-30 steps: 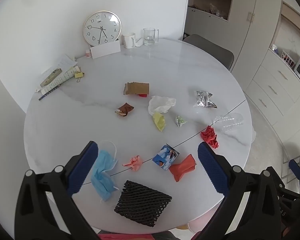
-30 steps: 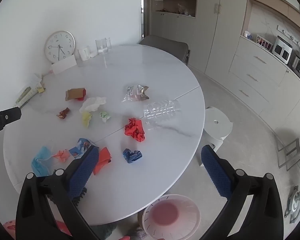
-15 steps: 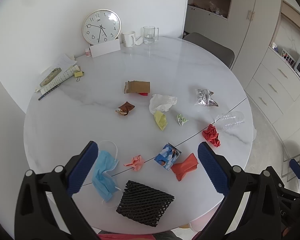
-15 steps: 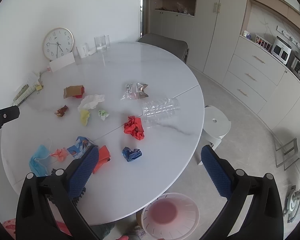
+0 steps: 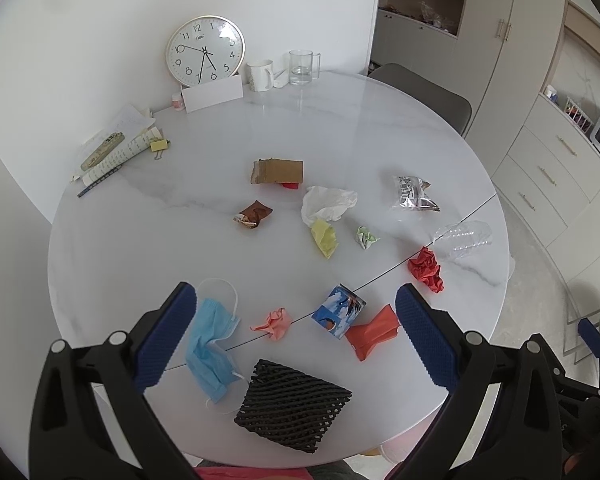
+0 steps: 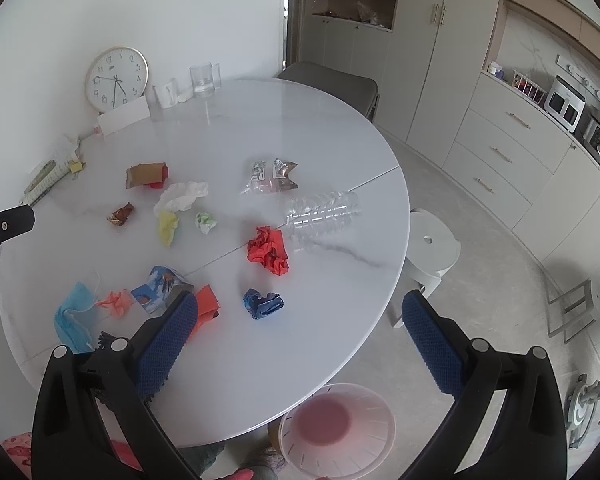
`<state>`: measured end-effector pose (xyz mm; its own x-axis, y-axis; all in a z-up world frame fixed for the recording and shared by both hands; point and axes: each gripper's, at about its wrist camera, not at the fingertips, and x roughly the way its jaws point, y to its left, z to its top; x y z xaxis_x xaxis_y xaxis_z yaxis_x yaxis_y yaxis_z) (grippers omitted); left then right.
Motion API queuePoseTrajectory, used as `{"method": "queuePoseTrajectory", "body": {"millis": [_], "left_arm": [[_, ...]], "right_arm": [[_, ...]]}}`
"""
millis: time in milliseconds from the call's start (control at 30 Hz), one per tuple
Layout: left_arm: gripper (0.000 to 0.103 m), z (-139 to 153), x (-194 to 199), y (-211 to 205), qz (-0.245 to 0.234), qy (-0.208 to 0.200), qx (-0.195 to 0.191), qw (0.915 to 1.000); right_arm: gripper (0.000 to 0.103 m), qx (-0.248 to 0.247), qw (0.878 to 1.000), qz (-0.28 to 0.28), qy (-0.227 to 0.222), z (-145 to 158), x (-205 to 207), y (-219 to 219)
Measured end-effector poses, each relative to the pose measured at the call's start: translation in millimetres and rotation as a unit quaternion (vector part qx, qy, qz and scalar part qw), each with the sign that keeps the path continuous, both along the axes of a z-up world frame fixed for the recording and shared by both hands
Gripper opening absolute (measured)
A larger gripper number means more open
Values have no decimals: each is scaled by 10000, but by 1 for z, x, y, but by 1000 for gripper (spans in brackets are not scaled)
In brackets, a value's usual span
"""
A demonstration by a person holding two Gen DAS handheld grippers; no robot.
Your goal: Collect trash
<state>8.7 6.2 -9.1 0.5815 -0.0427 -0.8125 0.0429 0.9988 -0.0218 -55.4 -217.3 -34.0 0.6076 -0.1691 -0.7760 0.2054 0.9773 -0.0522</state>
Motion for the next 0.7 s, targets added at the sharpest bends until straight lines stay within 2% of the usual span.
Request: {"method": "queuePoseTrajectory", "body": {"millis": [700], "left_arm": [[95,-3,0,3,-7,75,11,10000]], "right_arm": [[101,-40,10000,17,83,-7,-1,3]]}}
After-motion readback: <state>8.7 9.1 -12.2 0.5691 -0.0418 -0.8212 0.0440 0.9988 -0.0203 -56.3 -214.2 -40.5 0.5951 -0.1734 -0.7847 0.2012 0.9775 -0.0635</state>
